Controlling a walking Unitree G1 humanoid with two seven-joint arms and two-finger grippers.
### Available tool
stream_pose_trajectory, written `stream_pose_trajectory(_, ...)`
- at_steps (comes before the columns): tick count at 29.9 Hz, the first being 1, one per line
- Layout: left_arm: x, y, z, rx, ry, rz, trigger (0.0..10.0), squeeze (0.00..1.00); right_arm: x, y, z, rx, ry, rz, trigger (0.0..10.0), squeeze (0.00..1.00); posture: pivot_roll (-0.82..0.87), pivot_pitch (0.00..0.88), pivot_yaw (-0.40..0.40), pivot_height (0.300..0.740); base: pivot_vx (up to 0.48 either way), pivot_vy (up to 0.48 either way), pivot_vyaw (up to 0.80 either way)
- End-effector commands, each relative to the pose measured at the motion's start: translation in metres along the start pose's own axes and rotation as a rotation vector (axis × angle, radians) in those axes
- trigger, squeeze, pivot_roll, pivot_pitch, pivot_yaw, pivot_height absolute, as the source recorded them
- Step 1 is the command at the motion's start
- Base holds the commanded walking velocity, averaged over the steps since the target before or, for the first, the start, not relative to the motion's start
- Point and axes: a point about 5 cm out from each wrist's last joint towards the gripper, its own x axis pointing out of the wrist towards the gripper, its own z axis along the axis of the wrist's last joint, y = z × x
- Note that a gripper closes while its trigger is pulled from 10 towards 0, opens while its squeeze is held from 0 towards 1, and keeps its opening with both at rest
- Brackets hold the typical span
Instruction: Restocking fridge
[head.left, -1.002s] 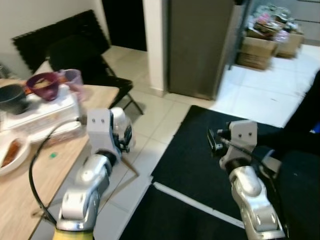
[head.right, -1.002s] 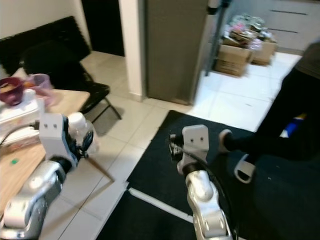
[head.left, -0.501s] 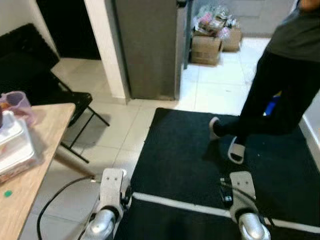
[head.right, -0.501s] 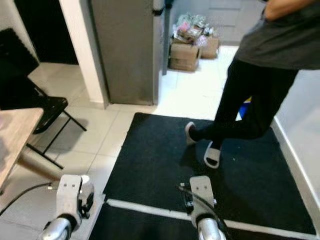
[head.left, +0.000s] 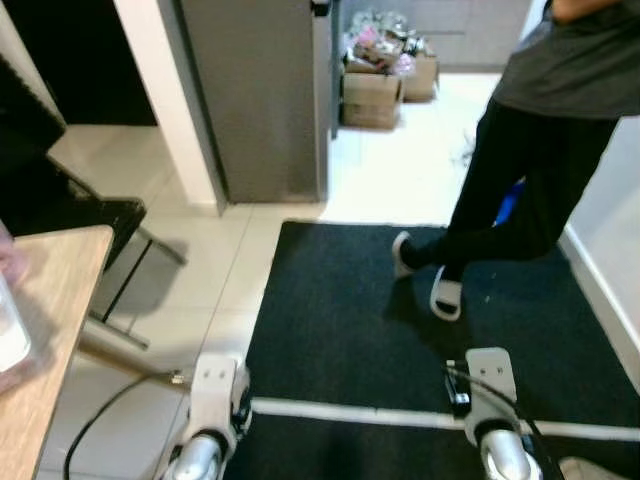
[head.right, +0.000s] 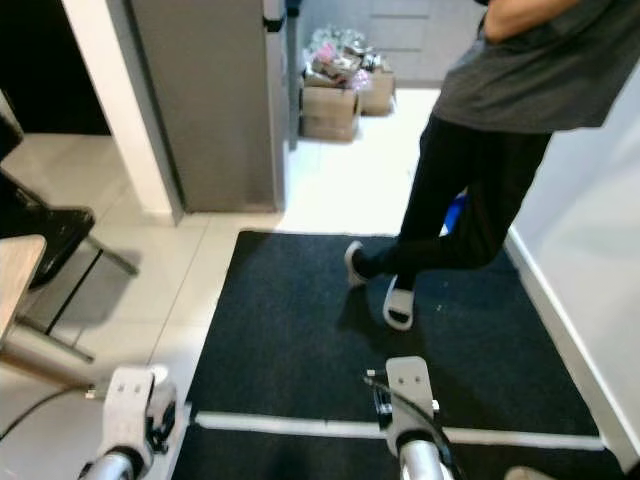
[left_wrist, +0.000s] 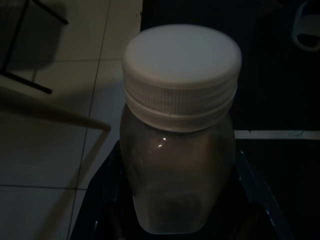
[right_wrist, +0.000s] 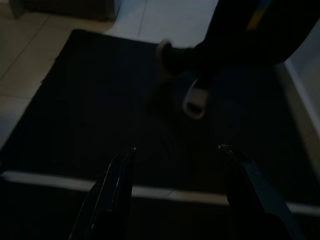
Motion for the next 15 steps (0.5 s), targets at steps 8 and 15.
stream_pose_trajectory(8,-0.003,0.003,0.002,0.004,-0.044,-0.035,10.0,0.00,0.001,0.010,0.005,0.012,-0.045,0.055,10.0,0.00,-0.04,0.141,0.055,0.710,0.000,0.000,0.00)
stream_pose_trajectory(15,-0.007,-0.003,-0.008,0.063,-0.035,-0.085,10.0,0.00,-0.001,0.008,-0.001,-0.024,-0.028,0.069,10.0,0.00,-0.04,0.136,0.046,0.710,0.000,0.000,0.00)
